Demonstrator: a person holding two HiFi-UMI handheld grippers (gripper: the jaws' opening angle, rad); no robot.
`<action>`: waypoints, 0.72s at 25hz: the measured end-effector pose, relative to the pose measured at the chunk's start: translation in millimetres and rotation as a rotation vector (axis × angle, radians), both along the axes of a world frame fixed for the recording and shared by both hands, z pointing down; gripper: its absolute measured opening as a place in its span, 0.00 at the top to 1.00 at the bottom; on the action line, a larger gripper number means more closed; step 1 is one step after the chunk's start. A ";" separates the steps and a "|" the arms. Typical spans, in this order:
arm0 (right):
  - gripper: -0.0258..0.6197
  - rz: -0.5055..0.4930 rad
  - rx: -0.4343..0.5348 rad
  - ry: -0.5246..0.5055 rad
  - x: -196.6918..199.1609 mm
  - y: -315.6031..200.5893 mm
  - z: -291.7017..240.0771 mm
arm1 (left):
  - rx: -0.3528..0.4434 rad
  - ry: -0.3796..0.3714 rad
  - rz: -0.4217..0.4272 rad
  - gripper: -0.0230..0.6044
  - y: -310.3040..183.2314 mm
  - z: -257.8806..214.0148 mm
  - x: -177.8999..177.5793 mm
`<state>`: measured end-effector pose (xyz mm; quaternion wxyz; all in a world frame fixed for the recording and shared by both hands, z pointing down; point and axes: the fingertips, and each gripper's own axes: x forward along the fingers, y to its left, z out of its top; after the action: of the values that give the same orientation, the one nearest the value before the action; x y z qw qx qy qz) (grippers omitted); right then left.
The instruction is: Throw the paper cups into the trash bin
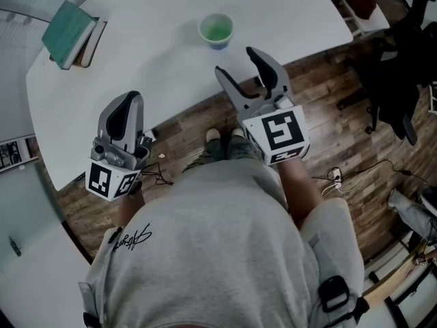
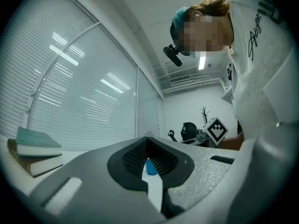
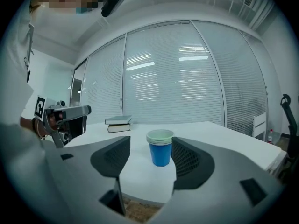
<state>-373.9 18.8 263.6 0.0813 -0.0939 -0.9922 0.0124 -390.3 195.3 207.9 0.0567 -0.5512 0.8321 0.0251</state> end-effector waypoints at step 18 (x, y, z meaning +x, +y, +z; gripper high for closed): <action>0.54 0.023 0.000 0.086 -23.0 -5.4 27.6 | -0.002 -0.012 -0.079 0.96 19.5 -1.5 -8.4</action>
<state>-396.9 13.4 291.2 0.1240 -0.0816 -0.9888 0.0175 -398.7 214.8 206.4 0.0619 -0.5179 0.8530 0.0186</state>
